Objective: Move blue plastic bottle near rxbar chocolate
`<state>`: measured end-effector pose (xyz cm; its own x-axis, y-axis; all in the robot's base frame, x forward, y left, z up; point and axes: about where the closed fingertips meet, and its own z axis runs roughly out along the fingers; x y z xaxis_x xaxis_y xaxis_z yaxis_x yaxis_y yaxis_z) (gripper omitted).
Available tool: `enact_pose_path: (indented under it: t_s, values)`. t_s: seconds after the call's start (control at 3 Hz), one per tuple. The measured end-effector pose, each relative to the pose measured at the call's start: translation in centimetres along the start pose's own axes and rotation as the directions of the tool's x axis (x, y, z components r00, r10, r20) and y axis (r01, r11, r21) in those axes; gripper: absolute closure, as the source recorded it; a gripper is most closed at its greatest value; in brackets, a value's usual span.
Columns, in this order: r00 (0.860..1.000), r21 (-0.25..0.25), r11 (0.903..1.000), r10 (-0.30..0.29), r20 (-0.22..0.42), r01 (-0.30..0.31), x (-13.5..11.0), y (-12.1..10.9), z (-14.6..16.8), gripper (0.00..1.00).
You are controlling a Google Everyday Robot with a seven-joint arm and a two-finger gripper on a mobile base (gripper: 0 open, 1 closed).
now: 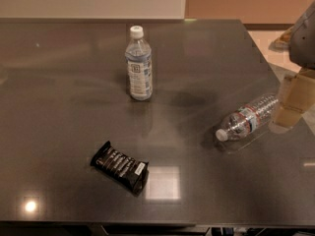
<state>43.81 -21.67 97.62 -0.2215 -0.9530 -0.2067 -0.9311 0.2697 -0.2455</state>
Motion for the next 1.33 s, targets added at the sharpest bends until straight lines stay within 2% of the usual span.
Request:
enact_pose_path:
  t_s: [0.33, 0.67, 1.0, 1.33]
  values:
    - [1.0, 0.0, 1.0, 0.0, 0.0, 0.0, 0.0, 0.0, 0.0, 0.0]
    - [1.0, 0.0, 1.0, 0.004, 0.028, -0.004, -0.9, -1.1, -0.2, 0.0]
    - [0.994, -0.005, 1.0, 0.001, 0.107, 0.0, -3.9, -3.6, 0.6, 0.0]
    - [0.978, -0.002, 1.0, -0.001, 0.208, 0.001, -7.9, -6.6, 2.2, 0.0]
